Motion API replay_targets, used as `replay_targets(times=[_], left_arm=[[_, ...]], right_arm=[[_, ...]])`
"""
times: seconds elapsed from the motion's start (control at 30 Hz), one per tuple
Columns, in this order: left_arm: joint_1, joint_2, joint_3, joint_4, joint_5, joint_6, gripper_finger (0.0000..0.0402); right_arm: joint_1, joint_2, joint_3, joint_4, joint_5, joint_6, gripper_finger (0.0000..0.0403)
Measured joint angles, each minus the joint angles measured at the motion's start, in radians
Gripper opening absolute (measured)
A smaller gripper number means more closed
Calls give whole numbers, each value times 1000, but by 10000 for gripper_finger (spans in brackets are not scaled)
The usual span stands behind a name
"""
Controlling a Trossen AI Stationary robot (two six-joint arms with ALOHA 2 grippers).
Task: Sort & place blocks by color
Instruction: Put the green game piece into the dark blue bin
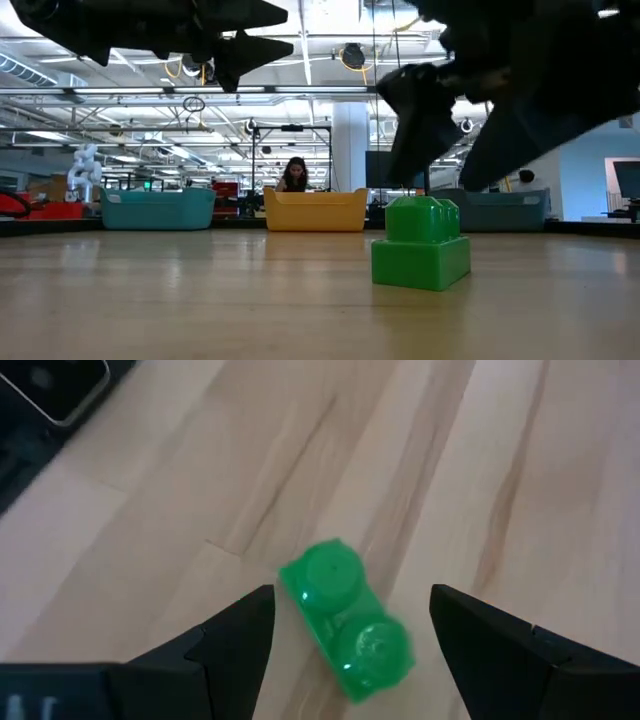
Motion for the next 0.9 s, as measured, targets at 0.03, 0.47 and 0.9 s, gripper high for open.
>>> replay_targets(times=[0.03, 0.47, 0.9], left_arm=[[-6, 0, 0, -4, -7, -7, 232], [-26, 0, 0, 2, -11, 8, 232], [-26, 0, 0, 6, -20, 0, 232]], right_arm=[[0, 10, 0, 0, -1, 5, 263], [-19, 67, 0, 5, -1, -7, 263], [-26, 68, 0, 11, 4, -8, 211]])
